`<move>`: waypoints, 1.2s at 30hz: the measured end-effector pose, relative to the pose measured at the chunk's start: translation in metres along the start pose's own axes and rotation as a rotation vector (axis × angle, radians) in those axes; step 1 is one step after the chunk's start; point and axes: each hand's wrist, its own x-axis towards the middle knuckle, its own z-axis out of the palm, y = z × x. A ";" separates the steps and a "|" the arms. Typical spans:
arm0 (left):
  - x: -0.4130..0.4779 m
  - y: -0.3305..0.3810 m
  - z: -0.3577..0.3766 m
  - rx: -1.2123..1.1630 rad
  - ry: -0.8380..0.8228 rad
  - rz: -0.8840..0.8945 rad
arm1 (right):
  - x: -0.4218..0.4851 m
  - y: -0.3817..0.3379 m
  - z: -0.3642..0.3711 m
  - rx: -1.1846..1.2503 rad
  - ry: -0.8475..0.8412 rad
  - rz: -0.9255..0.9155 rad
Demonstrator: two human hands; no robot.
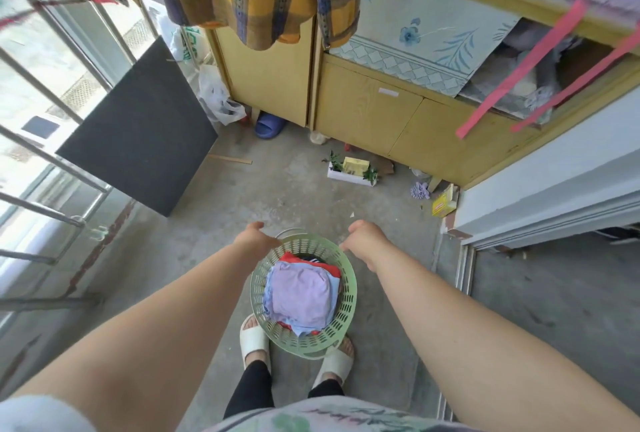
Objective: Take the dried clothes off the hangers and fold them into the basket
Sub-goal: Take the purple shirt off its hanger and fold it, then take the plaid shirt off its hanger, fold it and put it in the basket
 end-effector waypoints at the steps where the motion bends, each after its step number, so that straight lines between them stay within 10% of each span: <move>1: -0.005 0.005 -0.002 -0.016 -0.002 0.011 | -0.005 -0.005 -0.005 0.011 0.003 -0.015; 15: -0.112 0.119 -0.081 -0.241 -0.074 0.276 | -0.104 -0.091 -0.141 0.140 0.185 -0.353; 36: -0.233 0.231 -0.239 -0.324 0.241 0.820 | -0.216 -0.225 -0.257 0.217 0.438 -0.720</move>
